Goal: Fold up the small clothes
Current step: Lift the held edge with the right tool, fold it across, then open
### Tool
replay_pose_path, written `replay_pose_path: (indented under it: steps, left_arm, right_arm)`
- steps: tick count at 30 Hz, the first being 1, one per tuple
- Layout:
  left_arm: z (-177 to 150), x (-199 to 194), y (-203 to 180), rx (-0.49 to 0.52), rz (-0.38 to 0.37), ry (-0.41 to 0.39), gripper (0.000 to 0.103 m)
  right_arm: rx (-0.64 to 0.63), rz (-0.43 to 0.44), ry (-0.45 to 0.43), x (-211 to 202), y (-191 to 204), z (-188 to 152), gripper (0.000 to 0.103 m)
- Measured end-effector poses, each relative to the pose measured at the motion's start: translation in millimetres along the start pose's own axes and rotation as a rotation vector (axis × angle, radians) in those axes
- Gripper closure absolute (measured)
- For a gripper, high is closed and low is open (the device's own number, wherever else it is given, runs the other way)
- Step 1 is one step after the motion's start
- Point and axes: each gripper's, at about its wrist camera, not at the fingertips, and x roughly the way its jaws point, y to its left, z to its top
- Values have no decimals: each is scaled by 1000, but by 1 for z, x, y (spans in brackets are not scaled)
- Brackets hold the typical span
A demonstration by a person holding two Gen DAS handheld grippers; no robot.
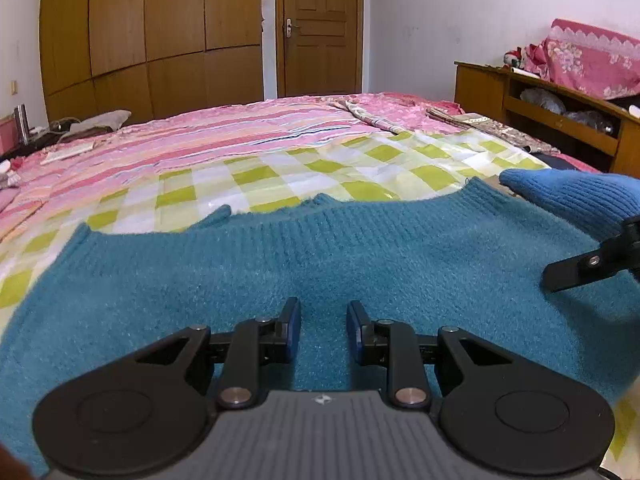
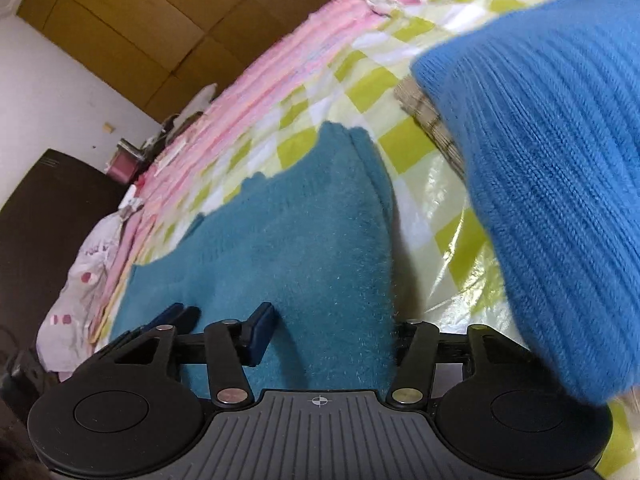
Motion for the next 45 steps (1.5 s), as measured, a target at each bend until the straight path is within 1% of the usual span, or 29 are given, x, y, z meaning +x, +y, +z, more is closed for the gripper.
replay_pose_path:
  steps: [2, 5, 7, 8, 11, 12, 14, 15, 16, 17, 18, 20, 22, 25, 27, 29, 31, 34, 35, 36, 38, 41, 43, 45]
  left_arm:
    - [-2, 1, 0, -7, 0, -6, 71]
    - [-4, 1, 1, -27, -2, -13, 70]
    - [-4, 1, 3, -32, -7, -10, 70]
    - [-3, 1, 4, -33, -12, -6, 70]
    - [-3, 1, 7, -40, -26, 1, 69]
    - [-3, 0, 9, -44, -31, 2, 69]
    - [-2, 1, 9, -43, -33, 2, 69]
    - [-3, 1, 9, -41, -31, 2, 69]
    - [-3, 1, 8, -38, -27, 1, 69]
    - [-3, 1, 7, -36, -25, 2, 69]
    - [-3, 1, 7, -37, -23, 4, 69]
    - [-2, 1, 8, -43, -26, 7, 69]
    - [-1, 0, 8, -41, -30, 9, 69]
    - [-3, 2, 8, -34, -28, 6, 69]
    - [-4, 3, 7, -31, -23, -1, 69]
    - [-4, 3, 6, -28, -15, -2, 69]
    - [-4, 3, 7, -35, -15, 2, 69]
    - [-4, 2, 5, -41, -12, 6, 70]
    - [-4, 1, 3, -41, -7, 5, 70]
    - [-5, 0, 0, -37, -5, 4, 74]
    - [-7, -2, -7, -29, 0, 1, 75]
    - [-8, -6, -12, -11, 7, -6, 76]
    - [-7, -9, -4, -39, -18, -2, 77]
    - [-3, -17, 9, -69, -46, 10, 77]
  right_arm:
    - [-24, 10, -17, -3, 2, 3, 51]
    - [-31, -33, -30, 13, 0, 7, 50]
    - [-57, -49, -36, 26, 0, 8, 42]
    - [-64, -65, -31, 31, -1, 9, 39]
    - [-65, -69, -39, 25, 1, 9, 39]
    - [-81, -74, -53, 20, 3, 9, 39]
    - [-140, -113, -127, 9, 5, 8, 40]
    - [-144, -115, -125, 11, 3, 12, 39]
    - [-122, -106, -76, 22, -1, 18, 39]
    - [-91, -82, -28, 33, -6, 23, 39]
    - [-59, -54, -6, 42, -11, 26, 39]
    - [-12, -2, -2, 48, -17, 31, 38]
    - [19, 57, 31, 46, -23, 33, 39]
    - [11, 163, 94, 38, -28, 23, 39]
    - [11, 170, 92, 42, -31, 20, 40]
    - [56, 184, 86, 51, -34, 20, 46]
    - [103, 201, 83, 47, -33, 22, 59]
    - [235, 337, 55, 25, -35, 24, 70]
    - [254, 364, 40, 18, -33, 24, 72]
    - [269, 390, 24, 10, -27, 23, 74]
    - [279, 434, 17, 1, -8, 22, 75]
    - [233, 441, 38, -1, 31, 24, 75]
    - [206, 431, 50, 2, 56, 26, 75]
    - [208, 416, 54, 4, 70, 28, 75]
